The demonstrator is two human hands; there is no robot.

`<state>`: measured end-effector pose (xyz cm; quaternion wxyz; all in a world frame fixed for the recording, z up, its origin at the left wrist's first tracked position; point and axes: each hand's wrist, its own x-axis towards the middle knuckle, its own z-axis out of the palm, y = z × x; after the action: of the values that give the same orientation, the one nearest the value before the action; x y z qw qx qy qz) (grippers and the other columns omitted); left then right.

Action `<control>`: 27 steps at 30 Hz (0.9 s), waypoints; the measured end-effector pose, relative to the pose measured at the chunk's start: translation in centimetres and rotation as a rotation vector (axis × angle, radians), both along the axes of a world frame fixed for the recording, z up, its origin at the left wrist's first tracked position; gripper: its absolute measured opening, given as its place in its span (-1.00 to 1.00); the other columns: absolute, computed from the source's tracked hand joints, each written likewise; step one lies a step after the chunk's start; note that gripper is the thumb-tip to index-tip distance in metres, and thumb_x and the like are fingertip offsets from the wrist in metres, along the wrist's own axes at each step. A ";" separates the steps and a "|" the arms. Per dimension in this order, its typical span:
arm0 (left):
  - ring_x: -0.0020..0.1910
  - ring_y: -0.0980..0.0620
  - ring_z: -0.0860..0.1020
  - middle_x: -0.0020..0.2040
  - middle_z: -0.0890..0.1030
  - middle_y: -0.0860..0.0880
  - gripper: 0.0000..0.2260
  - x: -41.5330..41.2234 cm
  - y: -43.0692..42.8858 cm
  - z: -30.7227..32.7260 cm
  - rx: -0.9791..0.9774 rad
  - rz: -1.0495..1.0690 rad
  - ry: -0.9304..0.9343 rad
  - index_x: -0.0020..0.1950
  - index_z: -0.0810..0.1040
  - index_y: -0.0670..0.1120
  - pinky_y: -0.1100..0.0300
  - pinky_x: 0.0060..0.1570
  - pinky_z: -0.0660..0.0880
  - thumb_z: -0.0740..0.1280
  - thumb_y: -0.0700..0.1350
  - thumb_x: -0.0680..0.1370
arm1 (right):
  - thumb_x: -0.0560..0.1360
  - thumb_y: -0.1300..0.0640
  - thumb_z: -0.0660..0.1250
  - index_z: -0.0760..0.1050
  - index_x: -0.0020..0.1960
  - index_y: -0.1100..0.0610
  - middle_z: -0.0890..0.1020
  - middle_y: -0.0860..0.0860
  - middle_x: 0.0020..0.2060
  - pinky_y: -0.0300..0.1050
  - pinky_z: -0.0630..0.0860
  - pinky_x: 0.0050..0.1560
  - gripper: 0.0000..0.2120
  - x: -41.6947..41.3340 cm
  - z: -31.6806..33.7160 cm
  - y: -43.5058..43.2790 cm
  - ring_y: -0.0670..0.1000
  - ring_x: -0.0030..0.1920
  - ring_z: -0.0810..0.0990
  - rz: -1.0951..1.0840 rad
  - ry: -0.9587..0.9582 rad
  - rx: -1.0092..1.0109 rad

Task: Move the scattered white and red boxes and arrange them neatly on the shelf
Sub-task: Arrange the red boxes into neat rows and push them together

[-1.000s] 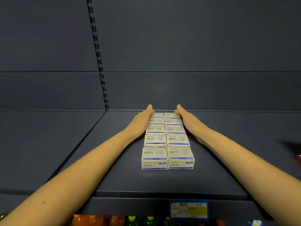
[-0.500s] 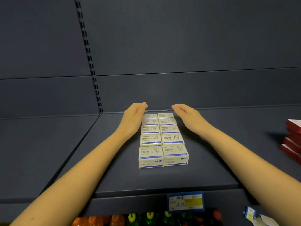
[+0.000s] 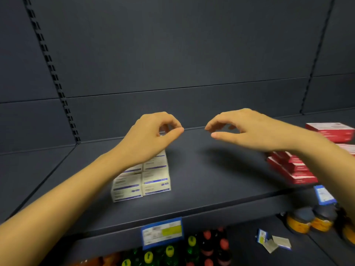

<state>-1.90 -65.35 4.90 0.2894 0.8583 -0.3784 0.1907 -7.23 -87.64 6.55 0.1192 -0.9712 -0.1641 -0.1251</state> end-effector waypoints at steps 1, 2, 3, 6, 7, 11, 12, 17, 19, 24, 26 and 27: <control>-0.11 0.11 0.56 -0.11 0.62 0.04 -0.86 -0.5 -1.1 0.1 0.009 -0.009 0.002 -0.06 0.61 -0.07 0.21 -0.02 0.50 0.30 -0.05 0.51 | 0.49 -0.14 0.17 0.47 0.15 -0.16 0.56 -0.28 0.10 0.01 0.48 0.20 -0.73 -0.4 0.3 -1.1 -0.19 0.14 0.50 0.006 0.007 -0.004; -0.11 0.10 0.57 -0.11 0.62 0.04 -0.86 -0.9 -2.1 0.2 0.013 -0.014 0.004 -0.06 0.61 -0.08 0.21 -0.02 0.49 0.30 -0.05 0.51 | 0.48 -0.15 0.17 0.47 0.15 -0.16 0.56 -0.29 0.09 0.00 0.48 0.20 -0.72 -0.8 0.6 -2.3 -0.20 0.14 0.51 0.012 0.011 -0.008; -0.12 0.10 0.57 -0.12 0.62 0.04 -0.86 -1.3 -3.3 0.3 0.010 -0.018 0.005 -0.07 0.61 -0.08 0.22 -0.03 0.48 0.31 -0.06 0.51 | 0.47 -0.15 0.17 0.48 0.15 -0.16 0.57 -0.28 0.09 0.00 0.47 0.21 -0.72 -1.2 0.9 -3.5 -0.20 0.14 0.51 0.020 0.012 -0.010; -0.13 0.07 0.57 -0.13 0.63 0.04 -0.88 -2.2 -6.9 0.4 -0.026 -0.019 0.025 -0.09 0.62 -0.09 0.20 -0.04 0.46 0.32 -0.07 0.50 | 0.43 -0.17 0.16 0.48 0.14 -0.16 0.58 -0.28 0.07 -0.02 0.48 0.21 -0.68 -2.1 1.7 -7.3 -0.22 0.13 0.53 0.050 0.010 -0.015; -0.12 0.07 0.57 -0.13 0.64 0.04 -0.88 -2.5 -8.2 0.4 -0.036 -0.022 0.032 -0.09 0.62 -0.09 0.17 -0.03 0.46 0.32 -0.08 0.50 | 0.43 -0.18 0.16 0.48 0.15 -0.17 0.57 -0.29 0.07 -0.04 0.49 0.21 -0.67 -2.3 1.9 -8.7 -0.24 0.13 0.52 0.056 0.014 -0.023; -0.11 0.13 0.57 -0.09 0.64 0.08 -0.88 -3.2 -14.2 -0.1 -0.045 -0.046 0.097 -0.04 0.62 -0.08 0.24 -0.01 0.47 0.34 -0.09 0.49 | 0.46 -0.11 0.23 0.48 0.15 -0.16 0.57 -0.29 0.08 -0.12 0.48 0.22 -0.72 -2.7 2.0 -15.1 -0.29 0.12 0.52 0.092 0.069 -0.008; -0.10 0.17 0.56 -0.08 0.62 0.12 -0.87 -3.2 -15.4 -0.3 -0.047 -0.054 0.112 -0.02 0.62 -0.06 0.31 -0.02 0.46 0.35 -0.08 0.49 | 0.45 -0.10 0.25 0.49 0.14 -0.16 0.58 -0.29 0.08 -0.17 0.48 0.22 -0.74 -2.7 1.8 -16.6 -0.31 0.11 0.52 0.101 0.078 0.008; -0.02 0.24 0.53 -0.04 0.53 0.23 -0.77 -2.7 -20.0 -0.8 -0.009 -0.038 0.215 0.10 0.57 0.00 0.46 -0.01 0.40 0.34 0.00 0.48 | 0.43 -0.12 0.27 0.48 0.06 -0.23 0.58 -0.34 0.01 -0.41 0.46 0.03 -0.79 -2.1 1.1 -21.9 -0.42 0.07 0.48 0.137 0.075 0.078; 0.02 0.20 0.54 -0.01 0.53 0.21 -0.75 -2.4 -21.1 -0.9 0.030 -0.031 0.279 0.11 0.55 0.01 0.46 -0.03 0.43 0.35 0.03 0.46 | 0.36 -0.22 0.24 0.49 0.06 -0.23 0.59 -0.35 -0.02 -0.39 0.47 -0.03 -0.71 -2.0 0.8 -23.4 -0.43 0.06 0.47 0.147 0.071 0.090; 0.04 0.08 0.58 0.00 0.59 0.15 -0.65 -1.5 -21.9 -0.7 0.084 -0.050 0.426 0.11 0.54 -0.01 0.26 0.05 0.52 0.37 0.08 0.37 | 0.24 -0.33 0.24 0.46 0.05 -0.26 0.57 -0.35 0.00 -0.60 0.37 0.02 -0.59 -2.1 0.3 -26.1 -0.41 0.09 0.46 0.182 0.073 0.097; 0.02 0.06 0.60 -0.03 0.62 0.13 -0.58 -1.2 -21.6 -0.5 0.080 -0.075 0.481 0.11 0.55 -0.02 0.26 0.04 0.55 0.37 0.11 0.31 | 0.22 -0.33 0.25 0.43 0.05 -0.29 0.57 -0.34 0.00 -0.55 0.40 0.05 -0.59 -2.0 0.3 -26.7 -0.38 0.09 0.47 0.176 0.092 0.076; 0.01 0.04 0.61 -0.05 0.64 0.11 -0.58 -1.0 -21.5 -0.4 0.076 -0.090 0.508 0.10 0.56 -0.03 0.26 0.04 0.55 0.38 0.10 0.30 | 0.21 -0.34 0.25 0.42 0.05 -0.29 0.57 -0.34 0.00 -0.48 0.44 0.06 -0.58 -1.9 0.3 -26.9 -0.35 0.09 0.48 0.170 0.100 0.061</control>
<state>-2.94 -86.81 4.45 0.3509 0.8713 -0.3381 -0.0583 -9.16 -114.52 6.80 0.1671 -0.9547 -0.2358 -0.0711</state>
